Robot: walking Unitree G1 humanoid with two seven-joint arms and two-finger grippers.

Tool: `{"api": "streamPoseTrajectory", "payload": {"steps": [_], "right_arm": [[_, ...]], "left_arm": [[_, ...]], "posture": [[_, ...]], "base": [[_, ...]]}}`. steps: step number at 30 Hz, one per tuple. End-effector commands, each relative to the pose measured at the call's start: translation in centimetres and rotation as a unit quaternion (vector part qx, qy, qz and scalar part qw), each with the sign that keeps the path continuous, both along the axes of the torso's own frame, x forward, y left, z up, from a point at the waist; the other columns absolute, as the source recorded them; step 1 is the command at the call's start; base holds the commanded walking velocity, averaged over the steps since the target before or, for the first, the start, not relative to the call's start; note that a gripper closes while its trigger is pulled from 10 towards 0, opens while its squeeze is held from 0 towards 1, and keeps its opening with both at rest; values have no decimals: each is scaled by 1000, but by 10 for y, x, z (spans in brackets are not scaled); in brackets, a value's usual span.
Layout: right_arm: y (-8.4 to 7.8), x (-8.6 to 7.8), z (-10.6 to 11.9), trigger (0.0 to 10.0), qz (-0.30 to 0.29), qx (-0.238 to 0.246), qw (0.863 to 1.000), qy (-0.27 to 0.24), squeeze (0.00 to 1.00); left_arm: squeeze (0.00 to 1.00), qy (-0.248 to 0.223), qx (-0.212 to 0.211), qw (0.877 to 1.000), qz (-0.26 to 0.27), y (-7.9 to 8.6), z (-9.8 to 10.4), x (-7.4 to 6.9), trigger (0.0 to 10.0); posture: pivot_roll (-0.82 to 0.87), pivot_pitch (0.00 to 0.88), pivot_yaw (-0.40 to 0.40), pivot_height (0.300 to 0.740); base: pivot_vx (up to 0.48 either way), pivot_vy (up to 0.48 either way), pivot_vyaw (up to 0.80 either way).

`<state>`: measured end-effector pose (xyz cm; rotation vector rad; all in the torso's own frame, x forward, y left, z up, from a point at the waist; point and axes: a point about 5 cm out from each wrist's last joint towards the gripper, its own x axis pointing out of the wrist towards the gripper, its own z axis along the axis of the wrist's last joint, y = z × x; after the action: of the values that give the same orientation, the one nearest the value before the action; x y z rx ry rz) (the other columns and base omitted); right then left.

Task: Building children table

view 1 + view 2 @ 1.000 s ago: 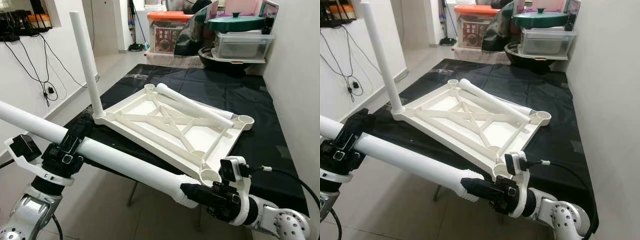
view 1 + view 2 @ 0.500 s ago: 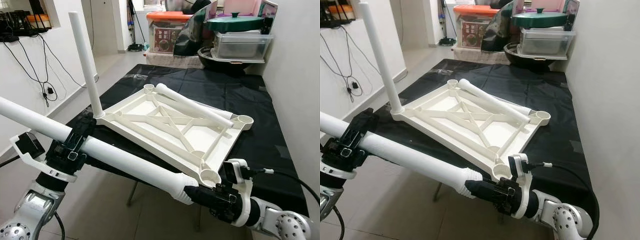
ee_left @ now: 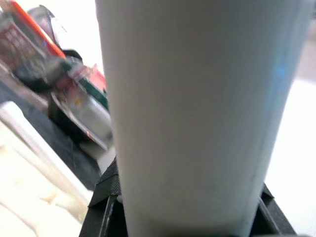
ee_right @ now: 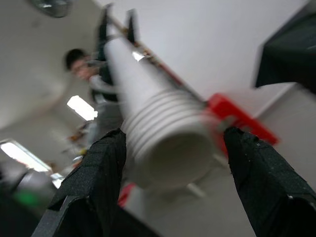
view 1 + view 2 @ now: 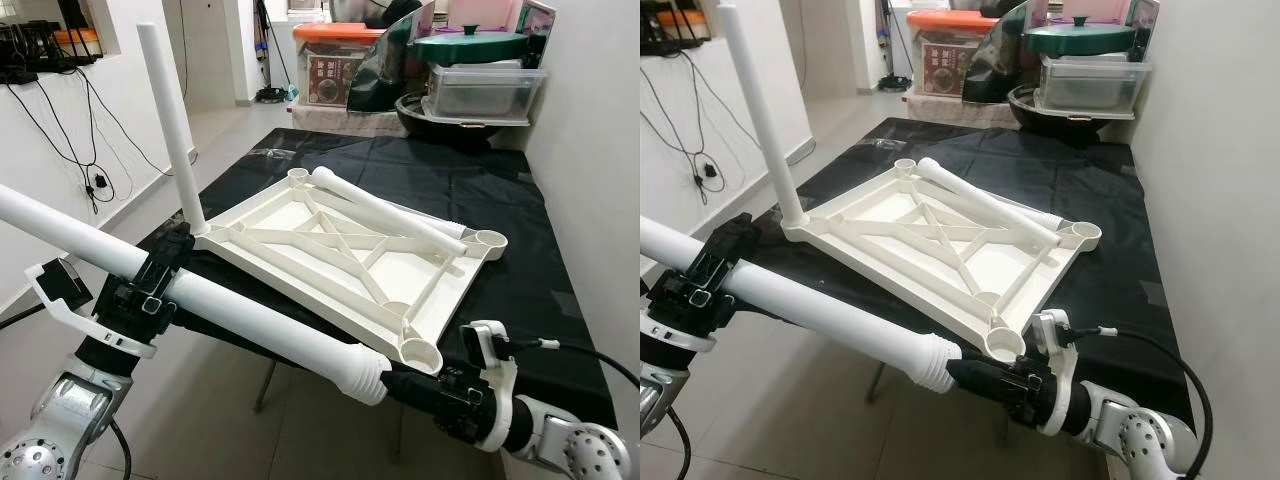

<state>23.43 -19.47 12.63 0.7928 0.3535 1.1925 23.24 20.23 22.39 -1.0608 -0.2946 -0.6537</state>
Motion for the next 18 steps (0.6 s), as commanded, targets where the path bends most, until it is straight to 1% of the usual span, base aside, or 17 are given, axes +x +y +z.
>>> {"api": "streamPoseTrajectory", "payload": {"steps": [1,3,5,6,7,9,11,12,13,14,15,16,17,18], "right_arm": [[-8,8,0,10000,-38,-24,999,-11,0],[-9,11,0,10000,-47,-29,998,-14,0],[-14,26,5,10000,-95,-44,994,-27,0],[-15,28,7,10000,-104,-47,993,-32,0],[-14,32,11,10000,-113,-49,991,-44,0],[-14,32,11,10000,-113,-49,991,-44,0],[-13,40,18,10000,-136,-55,987,-60,0],[-13,40,18,10000,-136,-55,987,-60,0],[-12,47,23,10000,-162,-60,982,-73,0],[-12,47,23,10000,-162,-60,982,-73,0],[-8,60,34,10000,-210,-62,971,-92,0],[-8,60,34,10000,-210,-62,971,-92,0],[-5,67,40,10000,-230,-60,966,-98,0],[-5,67,40,10000,-230,-60,966,-98,0]], "left_arm": [[0,-6,14,1000,1,-1,6,2,10000],[0,-8,14,1000,3,0,6,3,10000],[0,-4,28,999,17,0,10,9,10000],[0,-4,32,999,20,0,11,10,10000],[0,-5,36,999,22,-1,12,12,10000],[0,-5,36,999,22,-1,12,12,10000],[0,-10,45,999,24,-2,16,15,10000],[0,-10,45,999,24,-2,16,15,10000],[0,-14,50,998,24,-4,18,16,10000],[0,-14,50,998,24,-4,18,16,10000],[0,-21,60,998,24,-8,22,17,10000],[0,-21,60,998,24,-8,22,17,10000],[0,-23,66,997,23,-10,24,18,10000],[0,-23,66,997,23,-10,24,18,10000]], "posture": [[15,0,-7,740],[15,0,-7,740],[11,0,-5,740],[11,0,-5,740],[11,0,-5,740],[11,0,-5,740],[6,0,-4,740],[6,0,-4,740],[6,0,-4,740],[6,0,-4,740],[6,0,-4,740],[6,0,-4,740],[6,0,-4,740],[6,0,-4,740]], "base": [[0,0,0],[0,0,0],[0,0,0],[0,0,0],[0,0,0],[0,0,0],[0,0,0],[0,0,0],[0,0,0],[0,0,0],[0,0,0],[0,0,0],[0,0,0],[0,0,0]]}}
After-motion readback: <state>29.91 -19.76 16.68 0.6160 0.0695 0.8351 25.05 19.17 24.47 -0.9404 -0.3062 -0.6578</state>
